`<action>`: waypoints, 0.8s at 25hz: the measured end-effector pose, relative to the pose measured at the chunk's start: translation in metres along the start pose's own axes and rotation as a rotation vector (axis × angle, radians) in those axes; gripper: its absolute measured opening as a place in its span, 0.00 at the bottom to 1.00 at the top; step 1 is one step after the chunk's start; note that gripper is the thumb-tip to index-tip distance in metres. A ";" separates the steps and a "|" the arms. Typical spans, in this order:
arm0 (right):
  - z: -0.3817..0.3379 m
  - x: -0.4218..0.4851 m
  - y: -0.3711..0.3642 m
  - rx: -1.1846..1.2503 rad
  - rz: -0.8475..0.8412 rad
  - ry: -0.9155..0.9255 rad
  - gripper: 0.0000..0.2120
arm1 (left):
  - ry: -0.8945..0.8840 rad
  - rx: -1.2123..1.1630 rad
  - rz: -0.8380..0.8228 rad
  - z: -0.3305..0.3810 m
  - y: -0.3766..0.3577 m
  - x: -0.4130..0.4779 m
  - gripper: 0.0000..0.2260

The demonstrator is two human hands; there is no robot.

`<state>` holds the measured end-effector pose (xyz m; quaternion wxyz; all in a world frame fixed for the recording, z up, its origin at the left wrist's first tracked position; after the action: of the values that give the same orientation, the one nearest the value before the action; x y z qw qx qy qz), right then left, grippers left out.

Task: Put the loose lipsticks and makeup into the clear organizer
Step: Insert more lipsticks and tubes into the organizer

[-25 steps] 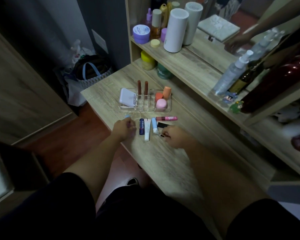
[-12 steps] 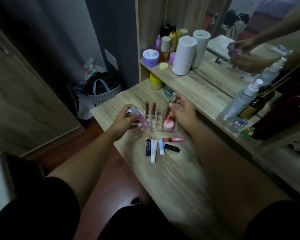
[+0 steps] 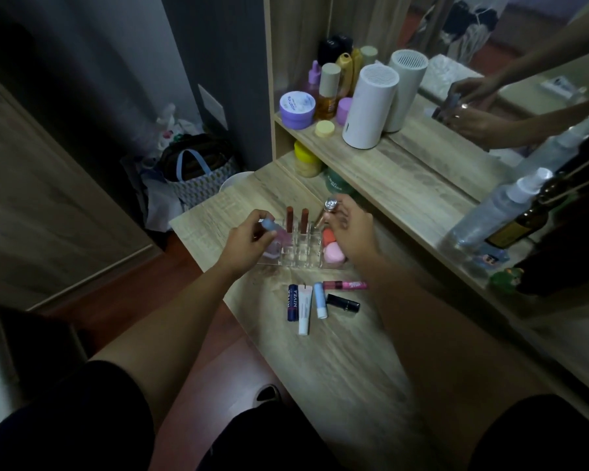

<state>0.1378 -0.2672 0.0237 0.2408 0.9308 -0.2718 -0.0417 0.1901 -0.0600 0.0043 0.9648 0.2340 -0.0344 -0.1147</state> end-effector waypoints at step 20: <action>0.004 0.010 -0.027 -0.277 -0.148 0.028 0.13 | -0.165 0.275 -0.001 0.006 -0.038 0.013 0.08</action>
<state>0.1581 -0.2544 0.0078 0.3668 0.9067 -0.1908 -0.0831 0.1943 -0.0985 -0.0073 0.9176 0.3536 -0.1288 -0.1284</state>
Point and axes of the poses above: each hand's wrist, its own x-axis towards the middle knuckle, its own y-axis out of the back of the hand, z = x × y, the point moved 6 cm from there along x, towards the middle knuckle, and after that the axes turned 10 degrees about z, right-handed, at the moved point
